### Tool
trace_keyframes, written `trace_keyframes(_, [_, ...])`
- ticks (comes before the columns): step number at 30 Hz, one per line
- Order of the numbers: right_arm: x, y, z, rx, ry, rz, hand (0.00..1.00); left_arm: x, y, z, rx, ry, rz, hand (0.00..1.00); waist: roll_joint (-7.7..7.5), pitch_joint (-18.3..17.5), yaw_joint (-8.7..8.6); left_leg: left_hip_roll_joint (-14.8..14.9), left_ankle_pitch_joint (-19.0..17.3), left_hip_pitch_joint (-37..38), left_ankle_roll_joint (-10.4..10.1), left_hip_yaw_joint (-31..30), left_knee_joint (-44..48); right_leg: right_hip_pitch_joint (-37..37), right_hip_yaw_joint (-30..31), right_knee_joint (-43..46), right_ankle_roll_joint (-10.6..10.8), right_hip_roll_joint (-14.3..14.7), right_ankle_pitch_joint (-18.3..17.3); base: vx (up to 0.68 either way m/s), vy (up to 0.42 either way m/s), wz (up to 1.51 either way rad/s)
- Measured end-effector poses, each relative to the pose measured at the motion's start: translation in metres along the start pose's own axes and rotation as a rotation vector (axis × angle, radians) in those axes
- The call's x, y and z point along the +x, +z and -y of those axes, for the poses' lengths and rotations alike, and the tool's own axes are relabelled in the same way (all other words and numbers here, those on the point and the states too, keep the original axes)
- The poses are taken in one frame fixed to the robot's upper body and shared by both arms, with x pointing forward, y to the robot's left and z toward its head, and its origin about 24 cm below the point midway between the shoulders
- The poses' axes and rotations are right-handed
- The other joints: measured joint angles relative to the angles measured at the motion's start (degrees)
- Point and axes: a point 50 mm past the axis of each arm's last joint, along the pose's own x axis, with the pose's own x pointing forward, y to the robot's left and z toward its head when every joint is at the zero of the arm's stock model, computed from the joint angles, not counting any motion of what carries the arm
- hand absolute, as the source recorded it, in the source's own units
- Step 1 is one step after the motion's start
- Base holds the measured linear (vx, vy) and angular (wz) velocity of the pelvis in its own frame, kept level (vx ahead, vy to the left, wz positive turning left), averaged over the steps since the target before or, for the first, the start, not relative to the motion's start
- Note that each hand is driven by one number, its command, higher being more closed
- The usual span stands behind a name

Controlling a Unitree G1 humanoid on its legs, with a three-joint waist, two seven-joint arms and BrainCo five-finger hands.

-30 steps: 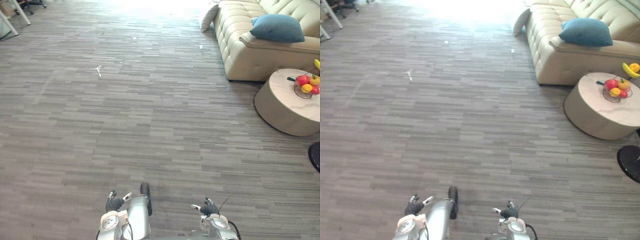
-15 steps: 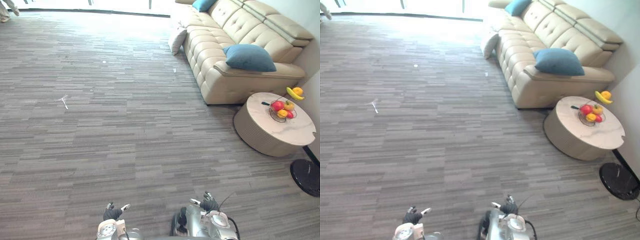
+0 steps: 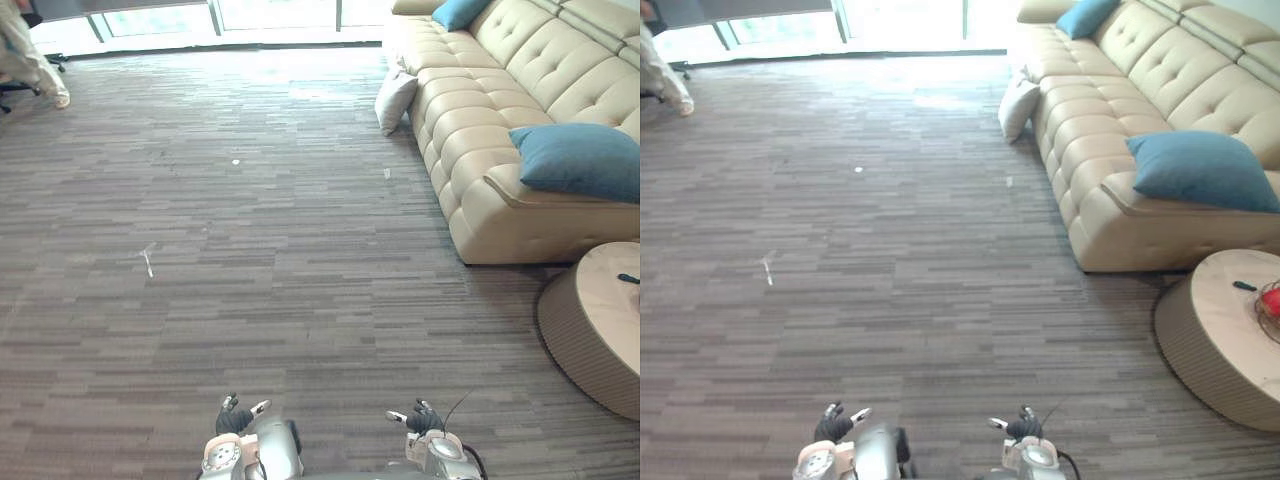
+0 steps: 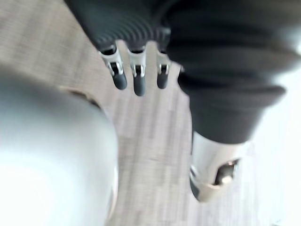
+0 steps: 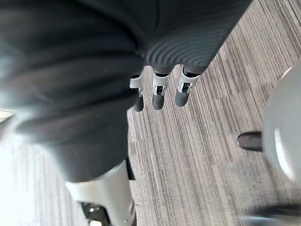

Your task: Pick up cushions and gather them together orderly.

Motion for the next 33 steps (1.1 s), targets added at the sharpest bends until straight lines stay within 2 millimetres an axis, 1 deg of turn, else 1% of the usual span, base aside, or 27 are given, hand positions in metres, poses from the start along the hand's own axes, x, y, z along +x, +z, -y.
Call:
trace_keyframes(1, [0.0,-0.001,0.001,-0.002,-0.004,-0.005,0.0,0.0,-0.001,0.0,-0.004,-0.001,-0.002,0.0,0.4,0.02,0.06,0.03,2.19,-0.56,0.21,-0.26,-2.5,0.79,0.47,-0.77,0.29,0.4,-0.56,0.59,0.256,-0.62])
trace_keyframes(2, [-0.001,-0.011,0.0,-0.006,-0.004,-0.045,0.0,0.0,0.001,-0.001,-0.009,0.0,0.004,0.0,-0.45,-0.38,1.01,-0.95,8.72,-0.63,2.43,-1.07,-1.12,3.25,1.86,-1.34,0.47,-0.47,-2.81,0.51,0.247,-0.35])
trace_keyframes(3, [-0.002,-0.012,-0.004,0.0,0.003,-0.05,0.0,0.001,0.003,-0.002,-0.008,0.003,0.012,0.0,-1.24,-1.02,1.13,-2.03,8.89,-0.78,3.13,-0.89,-0.02,3.56,2.41,-0.74,0.0,-1.72,-3.47,0.68,0.29,-0.28])
trace_keyframes(4, [-0.003,-0.015,-0.008,0.007,0.008,-0.056,0.0,0.002,0.006,-0.006,0.0,0.012,0.024,0.0,-2.83,-1.25,0.91,-2.59,6.49,-1.42,5.22,-0.93,2.8,2.76,2.86,2.11,-0.56,-3.05,-3.33,0.68,0.27,-0.11])
trace_keyframes(6, [-0.005,-0.02,-0.008,0.011,0.008,-0.07,0.0,0.003,0.007,-0.008,0.005,0.015,0.024,0.0,-4.22,-1.82,1.15,-3.8,2.7,-0.35,6.82,-0.22,5.11,-0.84,4.36,12.76,1.69,-5.07,-1.8,0.66,0.273,-0.02])
trace_keyframes(7, [-0.004,-0.018,-0.007,0.014,0.004,-0.065,0.0,0.004,0.006,-0.011,0.023,0.02,0.019,0.0,-5.04,-1.51,0.99,-5.08,-0.29,2.74,7.13,0.41,5.29,-5.65,6.43,26.73,5.76,-6.57,0.85,0.61,0.274,0.14])
trace_keyframes(8, [-0.003,-0.017,-0.005,0.016,0.0,-0.058,0.0,0.006,0.006,-0.011,0.042,0.012,0.005,0.0,-5.69,-1.06,0.83,-6.84,-3.25,7.23,7.13,0.05,5.05,-11.57,8.22,43.48,9.79,-8.02,7.07,0.6,0.256,0.14])
trace_keyframes(9, [-0.003,-0.017,-0.005,0.016,-0.001,-0.053,0.0,0.007,0.008,-0.011,0.047,0.011,0.004,0.0,-5.52,-0.59,0.8,-7.41,-4.16,8.97,6.98,-0.17,4.78,-13.01,8.11,47.77,9.37,-8.51,7.41,0.59,0.209,0.2])
trace_keyframes(10, [-0.003,-0.013,-0.002,0.016,-0.002,-0.033,0.0,0.007,0.003,-0.01,0.057,0.009,-0.028,0.0,-5.38,-0.11,0.35,-8.73,-6.48,15.22,6.93,-1.06,2.8,-17.03,5.29,56.9,6.76,-9.94,5.78,0.6,0.162,0.31])
trace_keyframes(11, [-0.003,-0.009,0.001,0.017,-0.008,-0.009,0.0,0.005,-0.004,-0.01,0.066,0.005,-0.053,0.0,-4.63,-0.43,-0.53,-8.79,-7.92,20.23,7.05,-2.35,0.06,-20.36,0.31,57.57,4.63,-10.37,3.24,0.6,0.14,0.37])
trace_keyframes(13, [-0.003,-0.002,0.004,0.021,-0.014,0.035,0.0,0.004,-0.009,-0.01,0.082,-0.001,-0.071,0.0,-4.24,-0.59,-2.01,-8.55,-8.67,25.66,7.16,-4.17,-4.97,-26.39,-7.17,52.43,3.2,-10.71,-0.26,0.69,0.088,0.56])
trace_keyframes(14, [-0.002,0.003,0.009,0.026,-0.027,0.053,0.0,0.005,-0.012,-0.01,0.096,-0.005,-0.091,0.0,-4.18,-0.55,-2.61,-8.31,-9.04,29.43,7.22,-5.28,-8.02,-31.05,-10.2,44.13,3.09,-9.88,-1.11,0.86,0.034,0.78])
trace_keyframes(15, [-0.001,0.004,0.018,0.037,-0.052,0.055,0.0,0.004,-0.014,-0.008,0.101,-0.011,-0.102,0.0,-3.82,-0.29,-2.75,-8.07,-9.57,32.68,6.56,-6.37,-10.49,-33.59,-11.03,32.72,4.2,-8.0,0.81,0.67,-0.018,0.64])
trace_keyframes(16, [-0.001,0.003,0.021,0.033,-0.062,0.049,0.0,0.004,-0.014,-0.007,0.107,-0.017,-0.103,0.0,-3.68,-0.25,-2.79,-8.05,-10.13,34.28,6.28,-6.73,-11.62,-34.02,-11.3,27.28,4.4,-7.35,2.66,0.72,-0.057,0.6])
trace_keyframes(17, [-0.002,-0.003,0.027,0.039,-0.075,0.023,0.0,0.003,-0.016,-0.006,0.112,-0.022,-0.111,0.0,-3.55,-0.22,-3.12,-8.25,-11.11,38.22,5.1,-7.67,-14.15,-35.54,-11.47,17.1,3.86,-5.91,6.92,0.62,-0.065,0.4])
trace_keyframes(18, [-0.001,-0.002,0.03,0.043,-0.083,0.026,0.0,0.003,-0.017,-0.006,0.112,-0.021,-0.113,0.0,-3.53,-0.22,-3.25,-8.27,-11.44,39.58,4.67,-7.8,-14.82,-35.97,-11.5,15.35,3.5,-5.4,7.73,0.84,-0.108,0.56])
trace_keyframes(20, [0.0,0.003,0.03,0.053,-0.084,0.044,0.0,-0.002,-0.027,-0.004,0.113,-0.03,-0.142,0.0,-2.52,-0.45,-5.3,-6.89,-12.52,44.52,4.14,-10.86,-13.8,-37.18,-8.44,18.9,-2.11,-3.5,14.88,1.01,-0.151,0.68])
trace_keyframes(21, [0.0,0.009,0.034,0.057,-0.093,0.067,0.0,-0.004,-0.03,0.004,0.111,-0.048,-0.148,0.0,-0.48,-0.63,-5.47,-4.71,-12.41,43.67,4.03,-12.28,-7.74,-37.33,-9.37,24.89,-3.1,-3.1,11.99,0.74,-0.118,0.54])
trace_keyframes(22, [0.0,0.011,0.036,0.05,-0.096,0.073,0.0,-0.004,-0.03,0.007,0.105,-0.054,-0.148,0.0,0.18,-0.68,-5.48,-3.94,-12.02,42.6,3.39,-12.47,-4.29,-37.17,-9.89,26.48,-3.2,-2.93,10.19,0.88,-0.176,0.3])
trace_keyframes(23, [0.001,0.014,0.039,0.038,-0.098,0.081,0.0,-0.003,-0.028,0.011,0.091,-0.061,-0.142,0.0,1.95,-0.56,-5.14,-2.05,-7.36,36.4,1.16,-12.65,11.39,-35.83,-10.85,29.39,-3.35,-2.49,5.2,1.02,-0.173,0.05])
trace_keyframes(24, [0.001,0.017,0.042,0.031,-0.103,0.083,0.0,-0.003,-0.026,0.014,0.078,-0.063,-0.138,0.0,3.29,0.3,-4.96,1.21,3.82,28.2,-2.42,-13.17,29.28,-31.45,-10.51,28.05,-3.56,-0.65,1.83,1.17,-0.188,-0.01])
trace_keyframes(26, [0.001,0.015,0.041,0.032,-0.104,0.068,0.0,-0.001,-0.021,0.011,0.061,-0.05,-0.12,0.0,4.09,0.92,-4.94,6.13,1.8,22.34,-1.11,-9.02,41.52,-24.56,-10.01,24.32,-4.06,1.49,0.27,0.74,-0.074,-0.06])
trace_keyframes(27, [0.001,0.008,0.036,0.041,-0.094,0.041,0.0,0.001,-0.014,0.004,0.076,-0.033,-0.093,0.0,2.15,2.08,-4.71,7.61,-1.36,18.59,0.16,-6.54,45.22,-17.12,-9.22,19.62,-4.11,1.81,-0.09,0.78,-0.074,-0.01])
trace_keyframes(29, [0.0,-0.003,0.026,0.043,-0.072,-0.009,0.0,0.005,-0.004,-0.007,0.106,-0.017,-0.05,0.0,-1.17,2.03,-4.28,6.6,-5.66,12.43,2.17,-2.66,41.96,-9.2,-7.44,13.31,-3.97,0.65,0.07,0.68,-0.058,-0.1])
trace_keyframes(31, [0.0,-0.007,0.022,0.047,-0.063,-0.029,0.0,0.007,0.005,-0.008,0.11,-0.014,-0.012,0.0,-2.35,1.96,-3.07,5.46,-8.09,5.83,3.49,0.64,34.1,-4.67,-6.66,10.18,-3.9,-0.99,0.11,0.65,0.037,-0.37])
trace_keyframes(32, [0.0,-0.008,0.024,0.057,-0.074,-0.031,0.0,0.007,0.01,-0.005,0.099,-0.021,0.011,0.0,-2.25,1.97,-2.44,3.46,-7.21,1.55,3.36,0.84,22.31,-1.77,-6.5,8.45,-3.69,-2.26,-0.01,0.84,0.156,-0.44])
trace_keyframes(33, [0.0,-0.009,0.025,0.056,-0.079,-0.035,0.0,0.007,0.012,-0.004,0.09,-0.024,0.019,0.0,-2.14,1.96,-2.19,2.6,-5.87,0.22,2.92,0.22,16.63,-0.6,-6.3,8.02,-3.12,-2.75,-0.31,0.82,0.22,-0.53])
